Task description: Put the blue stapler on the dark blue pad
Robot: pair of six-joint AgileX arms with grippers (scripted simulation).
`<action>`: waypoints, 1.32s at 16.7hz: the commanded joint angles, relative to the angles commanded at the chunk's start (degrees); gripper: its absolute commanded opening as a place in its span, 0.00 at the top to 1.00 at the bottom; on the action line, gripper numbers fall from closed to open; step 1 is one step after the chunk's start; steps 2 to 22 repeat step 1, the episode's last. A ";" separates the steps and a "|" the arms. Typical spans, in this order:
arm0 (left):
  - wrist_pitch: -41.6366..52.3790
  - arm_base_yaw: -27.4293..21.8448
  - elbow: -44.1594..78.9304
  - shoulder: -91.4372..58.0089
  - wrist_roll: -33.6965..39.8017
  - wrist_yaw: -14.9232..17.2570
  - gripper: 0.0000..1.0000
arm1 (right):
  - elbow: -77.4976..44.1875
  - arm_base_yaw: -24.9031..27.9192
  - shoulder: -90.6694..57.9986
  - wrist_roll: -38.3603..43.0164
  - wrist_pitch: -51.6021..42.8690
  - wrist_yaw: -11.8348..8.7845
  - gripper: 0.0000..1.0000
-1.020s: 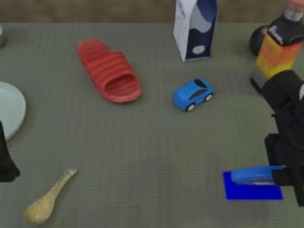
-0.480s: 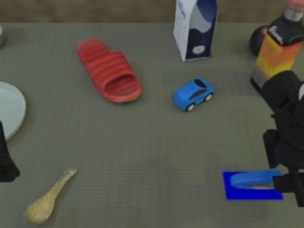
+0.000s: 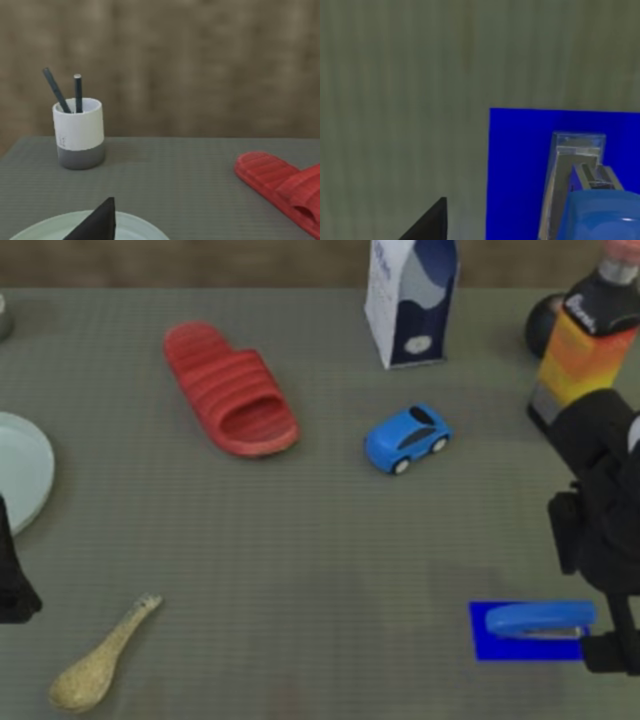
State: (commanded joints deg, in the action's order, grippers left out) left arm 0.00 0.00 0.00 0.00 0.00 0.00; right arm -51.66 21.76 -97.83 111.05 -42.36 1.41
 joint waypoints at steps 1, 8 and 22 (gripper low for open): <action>0.00 0.00 0.00 0.00 0.00 0.00 0.00 | 0.00 0.00 0.00 0.00 0.00 0.00 0.00; 0.00 0.00 0.00 0.00 0.00 0.00 0.00 | 0.00 0.00 0.00 0.00 0.00 0.00 0.00; 0.00 0.00 0.00 0.00 0.00 0.00 0.00 | 0.00 0.00 0.00 0.00 0.00 0.00 0.00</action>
